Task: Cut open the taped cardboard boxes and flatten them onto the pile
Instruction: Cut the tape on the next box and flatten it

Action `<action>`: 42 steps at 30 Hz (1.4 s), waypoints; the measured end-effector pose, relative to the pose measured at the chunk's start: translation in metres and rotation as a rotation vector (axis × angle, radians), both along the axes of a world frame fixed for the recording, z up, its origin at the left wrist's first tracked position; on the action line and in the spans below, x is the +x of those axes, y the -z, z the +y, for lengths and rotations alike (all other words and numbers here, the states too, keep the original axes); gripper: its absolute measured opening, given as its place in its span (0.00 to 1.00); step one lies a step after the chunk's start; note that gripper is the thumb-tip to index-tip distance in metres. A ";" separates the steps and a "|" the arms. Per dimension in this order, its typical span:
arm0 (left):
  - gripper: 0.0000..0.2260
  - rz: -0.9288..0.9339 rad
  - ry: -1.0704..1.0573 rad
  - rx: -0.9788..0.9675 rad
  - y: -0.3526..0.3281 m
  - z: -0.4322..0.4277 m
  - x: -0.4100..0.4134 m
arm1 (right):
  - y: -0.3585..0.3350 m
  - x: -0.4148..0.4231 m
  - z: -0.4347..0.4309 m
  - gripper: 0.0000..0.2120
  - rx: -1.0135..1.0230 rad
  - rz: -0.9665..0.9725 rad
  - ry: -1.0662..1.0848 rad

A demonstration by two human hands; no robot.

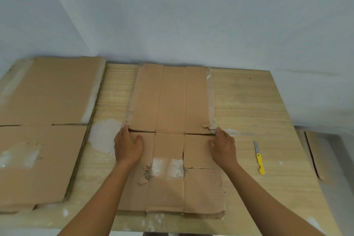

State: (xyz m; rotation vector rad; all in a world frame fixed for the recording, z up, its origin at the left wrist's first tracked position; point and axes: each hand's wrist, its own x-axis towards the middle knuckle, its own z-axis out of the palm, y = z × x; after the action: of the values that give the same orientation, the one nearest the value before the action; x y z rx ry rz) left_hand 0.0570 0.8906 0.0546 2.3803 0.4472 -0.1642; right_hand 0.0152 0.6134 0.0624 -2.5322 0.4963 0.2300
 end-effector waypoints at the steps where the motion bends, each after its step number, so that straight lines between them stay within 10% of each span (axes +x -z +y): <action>1: 0.25 0.006 -0.010 -0.014 -0.005 -0.002 0.001 | -0.004 0.003 0.000 0.22 0.061 0.019 0.018; 23: 0.14 -0.226 -0.107 -0.213 -0.065 0.030 -0.006 | -0.051 0.009 0.020 0.22 0.436 -0.302 0.156; 42: 0.16 -0.399 -0.203 -0.066 -0.136 0.342 0.044 | -0.086 0.098 0.319 0.20 0.613 -0.413 -0.034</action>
State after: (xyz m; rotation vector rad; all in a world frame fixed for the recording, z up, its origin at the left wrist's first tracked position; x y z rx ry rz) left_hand 0.1009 1.2321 0.1911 2.2119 0.4770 0.3768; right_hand 0.1131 0.9324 0.1484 -1.9136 0.1773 -0.1177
